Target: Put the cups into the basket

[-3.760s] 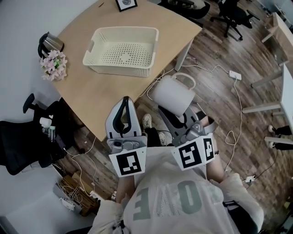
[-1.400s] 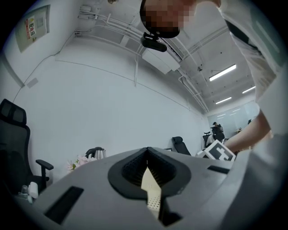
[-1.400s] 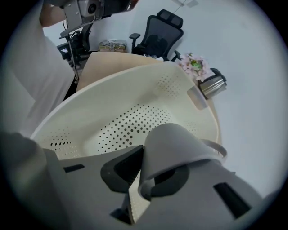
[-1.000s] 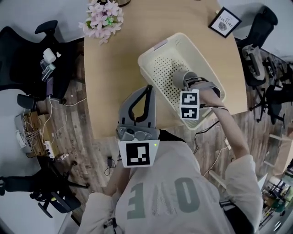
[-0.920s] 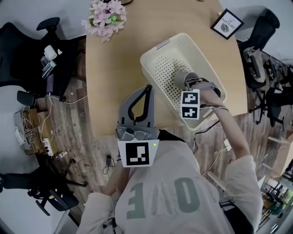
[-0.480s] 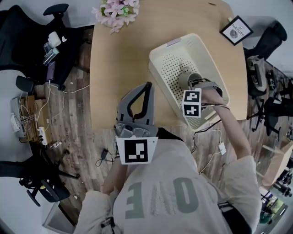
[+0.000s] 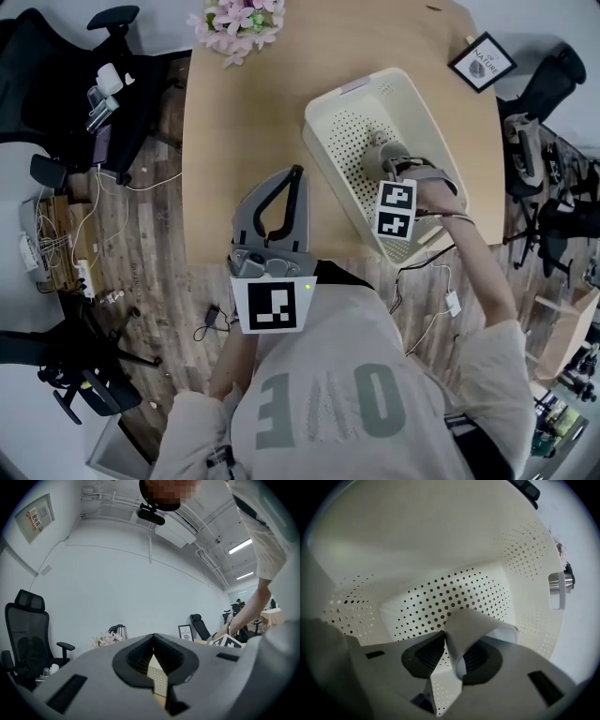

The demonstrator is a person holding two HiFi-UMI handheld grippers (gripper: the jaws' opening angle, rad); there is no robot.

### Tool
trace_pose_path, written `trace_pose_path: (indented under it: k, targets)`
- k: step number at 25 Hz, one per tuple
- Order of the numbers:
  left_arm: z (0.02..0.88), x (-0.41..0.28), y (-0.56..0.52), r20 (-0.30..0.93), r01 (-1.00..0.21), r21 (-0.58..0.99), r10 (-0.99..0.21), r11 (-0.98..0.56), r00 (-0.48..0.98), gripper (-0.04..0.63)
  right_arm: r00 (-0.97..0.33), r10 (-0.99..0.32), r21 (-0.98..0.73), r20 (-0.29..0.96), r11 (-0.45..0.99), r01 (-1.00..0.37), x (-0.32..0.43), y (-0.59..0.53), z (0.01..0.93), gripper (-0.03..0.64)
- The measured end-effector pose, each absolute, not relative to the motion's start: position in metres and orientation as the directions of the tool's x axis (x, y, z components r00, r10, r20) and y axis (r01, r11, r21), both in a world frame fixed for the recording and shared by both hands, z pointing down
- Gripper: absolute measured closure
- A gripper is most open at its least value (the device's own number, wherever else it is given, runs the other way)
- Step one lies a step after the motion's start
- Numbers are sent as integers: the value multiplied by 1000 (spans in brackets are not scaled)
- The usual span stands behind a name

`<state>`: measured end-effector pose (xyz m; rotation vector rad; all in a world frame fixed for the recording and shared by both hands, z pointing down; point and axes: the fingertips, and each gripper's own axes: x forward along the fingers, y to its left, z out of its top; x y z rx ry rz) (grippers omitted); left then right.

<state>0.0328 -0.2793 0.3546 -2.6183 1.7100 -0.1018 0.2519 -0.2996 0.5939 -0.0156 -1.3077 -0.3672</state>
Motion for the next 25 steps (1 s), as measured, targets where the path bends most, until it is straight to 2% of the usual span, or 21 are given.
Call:
trace_pose_path:
  k: [9,13,17,20,21,23,25]
  targets:
    - [347,47,-276,36,-892,-67,-895,-447,446,586,139,-366,325,920,912,248,244,-304,535,488]
    - [335,58,-280,2,-881,-83,-885,-465,466,586,67,-419,406,906,902,150,242,-301,494,437]
    - [320,71,-285,-20,-858,-119,-863,-499,505,586,-44,-482,481,875,876,-44,241,-294,450,408]
    - [309,82,-286,-42,-839,-144,-844,-524,534,586,-168,-574,532,801,812,-239,236,-290,408,402]
    - [305,86,-286,-48,-832,-152,-837,-533,545,586,-239,-614,531,753,780,-330,231,-290,391,392]
    - [299,95,-287,-59,-819,-165,-824,-550,564,586,-395,-708,469,585,693,-547,224,-290,350,320]
    - [292,104,-287,-69,-806,-174,-810,-565,583,586,-454,-813,345,364,571,-745,228,-289,308,319]
